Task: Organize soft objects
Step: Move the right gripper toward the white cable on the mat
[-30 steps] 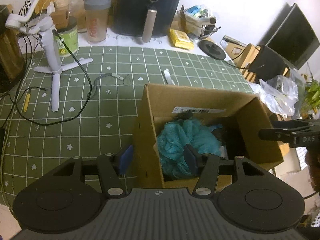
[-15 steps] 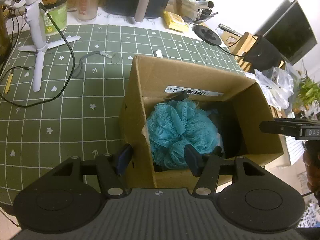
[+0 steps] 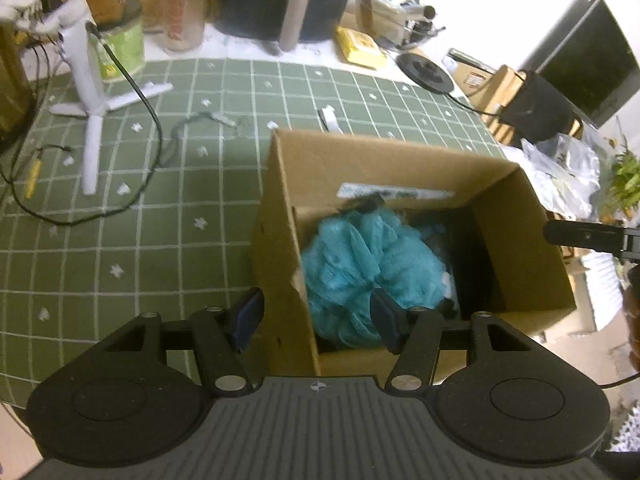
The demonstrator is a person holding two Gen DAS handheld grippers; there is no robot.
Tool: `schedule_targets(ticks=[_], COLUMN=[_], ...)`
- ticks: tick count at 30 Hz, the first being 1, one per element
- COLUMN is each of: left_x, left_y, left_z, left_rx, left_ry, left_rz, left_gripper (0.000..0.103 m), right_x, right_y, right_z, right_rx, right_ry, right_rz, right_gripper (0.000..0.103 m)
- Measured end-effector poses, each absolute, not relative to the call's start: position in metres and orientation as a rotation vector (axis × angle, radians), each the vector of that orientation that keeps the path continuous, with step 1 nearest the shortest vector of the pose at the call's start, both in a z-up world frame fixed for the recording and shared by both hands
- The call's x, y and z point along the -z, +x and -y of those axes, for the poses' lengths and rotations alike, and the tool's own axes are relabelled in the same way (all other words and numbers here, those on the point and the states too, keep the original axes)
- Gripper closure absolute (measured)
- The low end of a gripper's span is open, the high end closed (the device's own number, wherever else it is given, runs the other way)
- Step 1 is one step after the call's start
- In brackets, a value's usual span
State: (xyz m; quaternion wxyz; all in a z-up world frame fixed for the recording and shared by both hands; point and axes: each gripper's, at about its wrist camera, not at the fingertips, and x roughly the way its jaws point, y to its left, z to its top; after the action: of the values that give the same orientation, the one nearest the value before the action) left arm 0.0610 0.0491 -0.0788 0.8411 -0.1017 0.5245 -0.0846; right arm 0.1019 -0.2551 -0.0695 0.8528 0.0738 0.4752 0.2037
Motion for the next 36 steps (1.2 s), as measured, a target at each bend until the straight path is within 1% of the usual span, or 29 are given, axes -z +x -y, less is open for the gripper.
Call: schedule_targets(ticks=[3, 5, 18, 28, 36], left_x=[0.071, 0.065, 0.031, 0.038, 0.046], left_y=[0.066, 0.071, 0.098, 0.113, 0.123], left_z=[-0.052, -0.053, -0.045, -0.041, -0.037], left_rx=[0.153, 0.135, 0.078, 0.064, 0.064], left_ry=[-0.21, -0.209, -0.187, -0.21, -0.235], left_rz=[-1.085, -1.07, -0.983, -0.999, -1.015], left_gripper=[0.045, 0.045, 0.045, 0.045, 0.045], right_x=[0.066, 0.065, 0.064, 0.07, 0.069], right_y=[0.11, 0.116, 0.177, 0.221, 0.254], right_z=[0.259, 0.262, 0.273, 0.271, 0.255], right_rx=[-0.432, -0.436, -0.501, -0.546, -0.628], right_ry=[0.148, 0.138, 0.083, 0.033, -0.105], right_rz=[-0.991, -0.989, -0.985, -0.992, -0.986], right_gripper=[0.004, 0.0, 0.0, 0.0, 0.0])
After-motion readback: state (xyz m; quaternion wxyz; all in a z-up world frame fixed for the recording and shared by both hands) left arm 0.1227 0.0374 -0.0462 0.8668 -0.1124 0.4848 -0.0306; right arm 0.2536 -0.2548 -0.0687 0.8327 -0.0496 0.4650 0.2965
